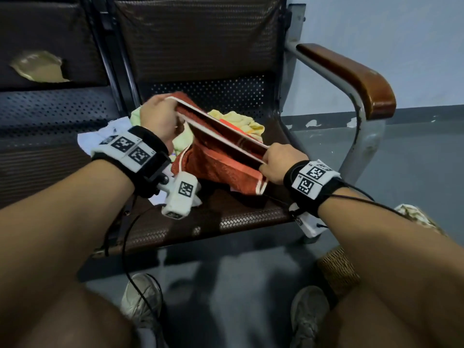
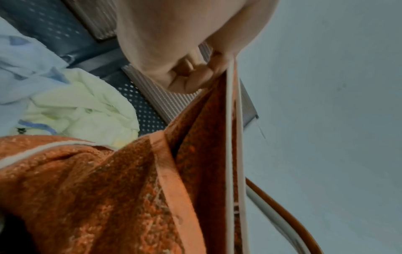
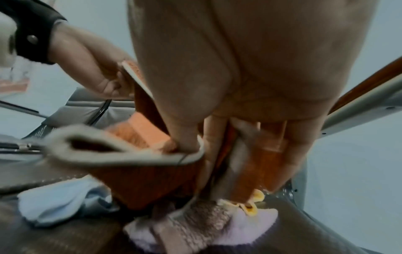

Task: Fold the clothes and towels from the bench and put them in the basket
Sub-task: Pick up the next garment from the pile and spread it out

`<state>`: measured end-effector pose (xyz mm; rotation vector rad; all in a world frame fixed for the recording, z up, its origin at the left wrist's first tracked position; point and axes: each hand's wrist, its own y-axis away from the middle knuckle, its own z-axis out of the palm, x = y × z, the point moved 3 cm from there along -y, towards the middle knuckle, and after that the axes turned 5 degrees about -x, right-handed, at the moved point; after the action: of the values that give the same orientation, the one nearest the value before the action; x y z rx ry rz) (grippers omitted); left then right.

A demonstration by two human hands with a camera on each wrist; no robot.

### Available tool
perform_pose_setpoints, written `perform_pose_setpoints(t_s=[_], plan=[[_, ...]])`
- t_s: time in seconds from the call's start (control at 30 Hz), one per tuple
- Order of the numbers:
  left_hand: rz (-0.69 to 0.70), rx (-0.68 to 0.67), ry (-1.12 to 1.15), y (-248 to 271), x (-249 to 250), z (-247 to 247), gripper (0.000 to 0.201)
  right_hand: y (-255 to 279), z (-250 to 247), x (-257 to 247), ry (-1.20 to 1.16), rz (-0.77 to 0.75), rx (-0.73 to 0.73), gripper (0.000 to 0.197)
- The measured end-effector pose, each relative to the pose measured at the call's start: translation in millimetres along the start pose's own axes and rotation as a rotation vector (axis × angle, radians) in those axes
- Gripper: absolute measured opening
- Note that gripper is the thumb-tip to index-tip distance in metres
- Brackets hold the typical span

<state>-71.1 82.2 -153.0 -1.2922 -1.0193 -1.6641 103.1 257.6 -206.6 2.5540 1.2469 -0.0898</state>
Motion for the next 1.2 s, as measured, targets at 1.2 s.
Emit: perform_pose_setpoints(t_s=[1.2], plan=[[-0.064, 0.026, -0.376, -23.7, -8.0, -61.4, 0.015, 5.6, -42.9, 43.7, -0.55, -0.236, 0.545, 0.034]])
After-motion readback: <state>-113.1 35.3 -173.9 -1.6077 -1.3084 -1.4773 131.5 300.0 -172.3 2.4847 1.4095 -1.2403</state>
